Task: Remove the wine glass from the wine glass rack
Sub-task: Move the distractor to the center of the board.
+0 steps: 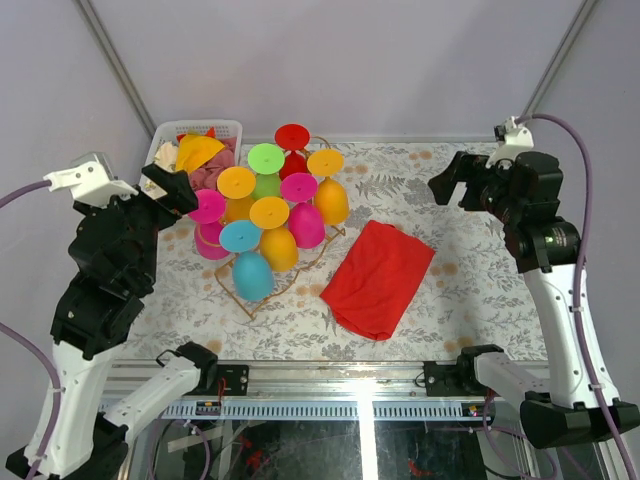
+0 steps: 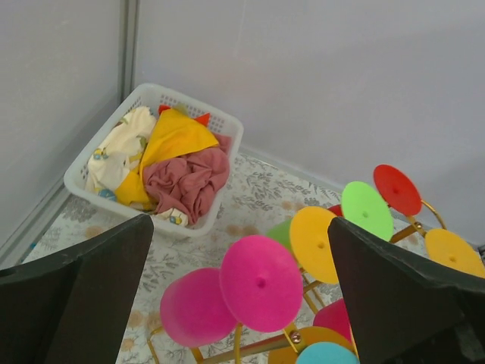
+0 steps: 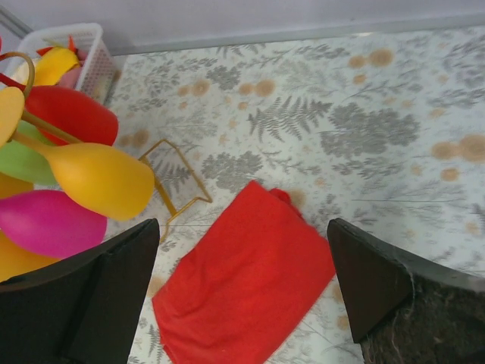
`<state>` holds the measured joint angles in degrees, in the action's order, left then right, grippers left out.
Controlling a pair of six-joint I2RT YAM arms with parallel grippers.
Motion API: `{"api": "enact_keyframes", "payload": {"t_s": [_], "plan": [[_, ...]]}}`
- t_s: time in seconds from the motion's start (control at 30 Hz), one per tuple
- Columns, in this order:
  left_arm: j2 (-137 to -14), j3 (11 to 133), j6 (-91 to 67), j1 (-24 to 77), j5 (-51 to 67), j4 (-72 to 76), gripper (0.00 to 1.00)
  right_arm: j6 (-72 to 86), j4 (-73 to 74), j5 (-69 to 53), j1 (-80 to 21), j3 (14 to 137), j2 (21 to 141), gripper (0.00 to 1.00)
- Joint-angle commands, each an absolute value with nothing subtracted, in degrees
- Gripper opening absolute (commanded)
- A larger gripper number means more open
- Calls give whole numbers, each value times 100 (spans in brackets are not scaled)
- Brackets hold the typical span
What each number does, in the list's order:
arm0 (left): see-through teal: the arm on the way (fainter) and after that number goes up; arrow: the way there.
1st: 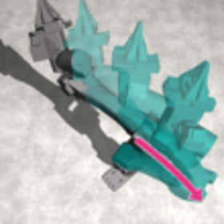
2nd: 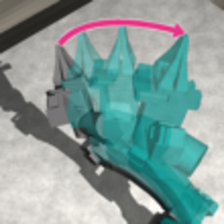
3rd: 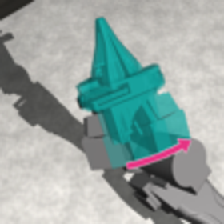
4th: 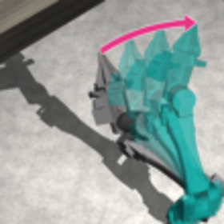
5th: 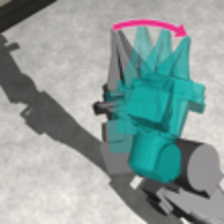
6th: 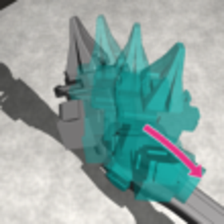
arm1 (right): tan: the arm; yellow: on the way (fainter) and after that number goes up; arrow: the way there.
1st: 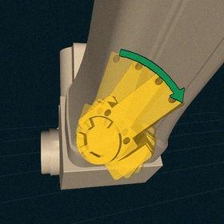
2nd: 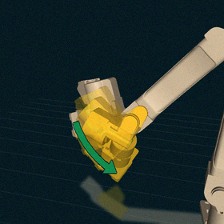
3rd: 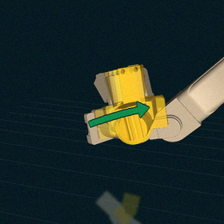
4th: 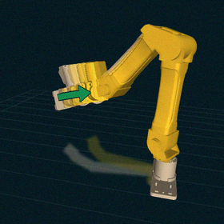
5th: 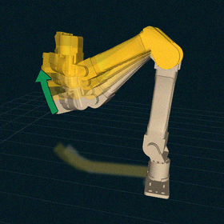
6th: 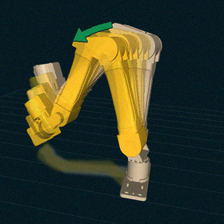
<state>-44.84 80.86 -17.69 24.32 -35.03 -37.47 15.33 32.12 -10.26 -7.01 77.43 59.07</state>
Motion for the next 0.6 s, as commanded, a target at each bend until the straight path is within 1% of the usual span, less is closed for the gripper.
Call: {"api": "enact_keyframes", "payload": {"t_s": [0.0, 0.13, 0.23, 0.37, 0.57], "plan": [[-4156, 7654, -2184, 2207, -3505, -3687, 100, 2157, 2296, -2313, -413, 6869, 5768, 99], [-3764, 7247, -2288, 2087, -3585, -3865, 100, 2912, 1531, -3526, -280, 5714, 5886, 99], [-3325, 6797, -2395, 2029, -3685, -3904, 100, 3036, 1289, -3917, -547, 5132, 6000, 99], [-2809, 6130, -2552, 1984, -3718, -3919, 100, 3017, 1352, -3729, -1224, 4738, 6276, 99], [-2069, 5274, -2707, 1954, -3520, -3889, 100, 3170, 1182, -2874, -2438, 4530, 6679, 99]]}}
